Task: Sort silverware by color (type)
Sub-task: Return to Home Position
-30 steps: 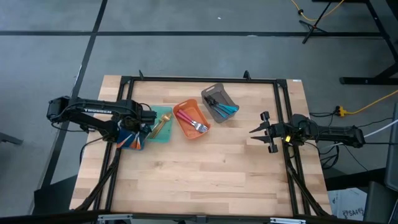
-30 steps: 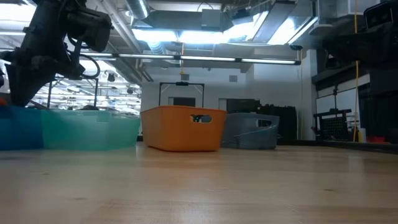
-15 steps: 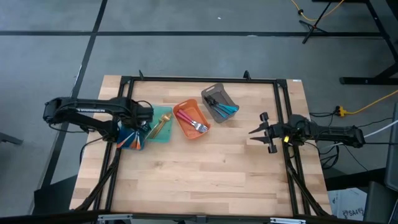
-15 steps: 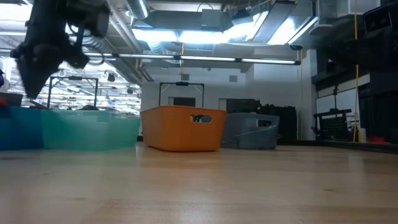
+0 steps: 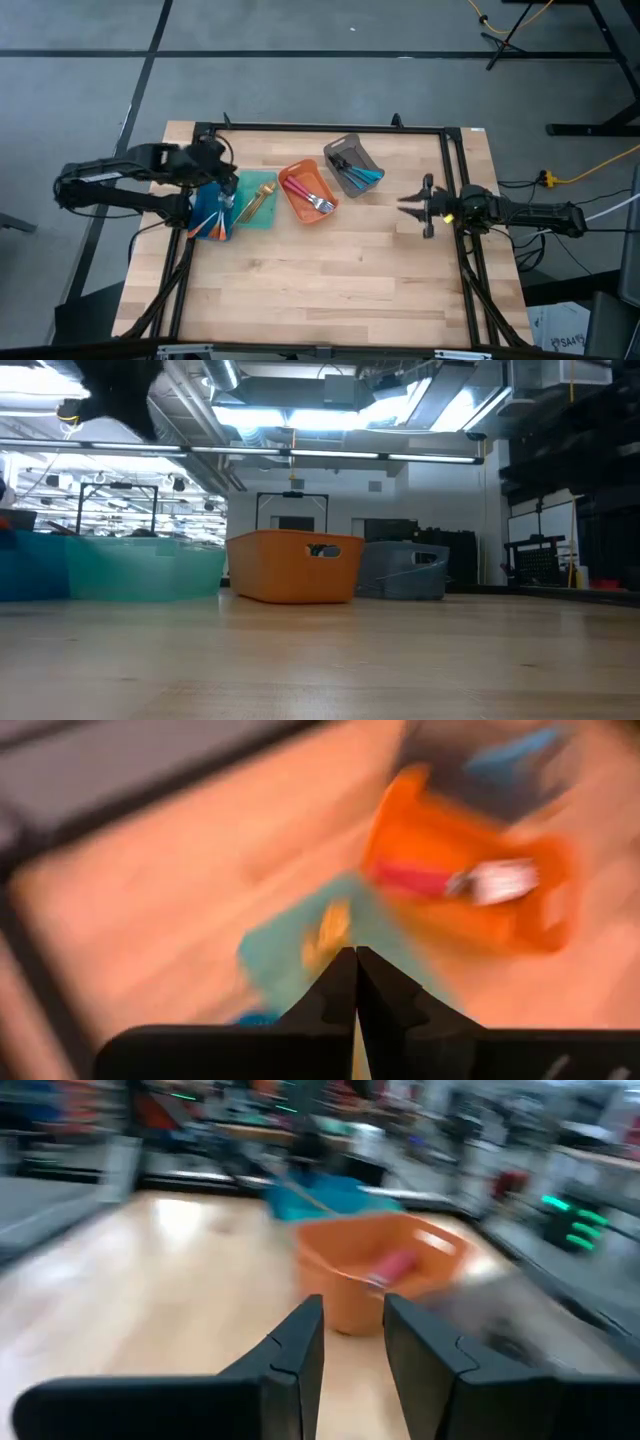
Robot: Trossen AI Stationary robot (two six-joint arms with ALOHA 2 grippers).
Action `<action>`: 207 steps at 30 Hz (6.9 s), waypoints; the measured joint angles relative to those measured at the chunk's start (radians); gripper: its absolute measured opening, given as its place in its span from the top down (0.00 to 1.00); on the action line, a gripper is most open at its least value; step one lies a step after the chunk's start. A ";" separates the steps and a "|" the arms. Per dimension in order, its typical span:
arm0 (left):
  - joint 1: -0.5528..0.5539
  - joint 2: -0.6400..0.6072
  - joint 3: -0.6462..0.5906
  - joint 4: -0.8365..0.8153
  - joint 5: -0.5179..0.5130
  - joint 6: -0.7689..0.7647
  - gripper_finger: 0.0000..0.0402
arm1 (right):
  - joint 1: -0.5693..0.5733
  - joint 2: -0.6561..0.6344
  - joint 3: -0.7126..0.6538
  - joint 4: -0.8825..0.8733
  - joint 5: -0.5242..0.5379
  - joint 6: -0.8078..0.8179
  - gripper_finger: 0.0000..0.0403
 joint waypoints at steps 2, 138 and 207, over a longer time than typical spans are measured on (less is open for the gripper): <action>0.000 -0.043 0.001 0.081 -0.011 0.072 1.00 | 0.000 0.000 0.000 -0.012 0.107 0.018 0.74; -0.229 -0.695 -0.973 1.134 0.260 0.835 1.00 | 0.000 0.005 0.000 -0.013 0.148 0.021 0.74; -0.229 -0.695 -0.973 1.146 0.181 0.761 1.00 | 0.000 0.005 0.000 -0.008 0.148 0.021 0.74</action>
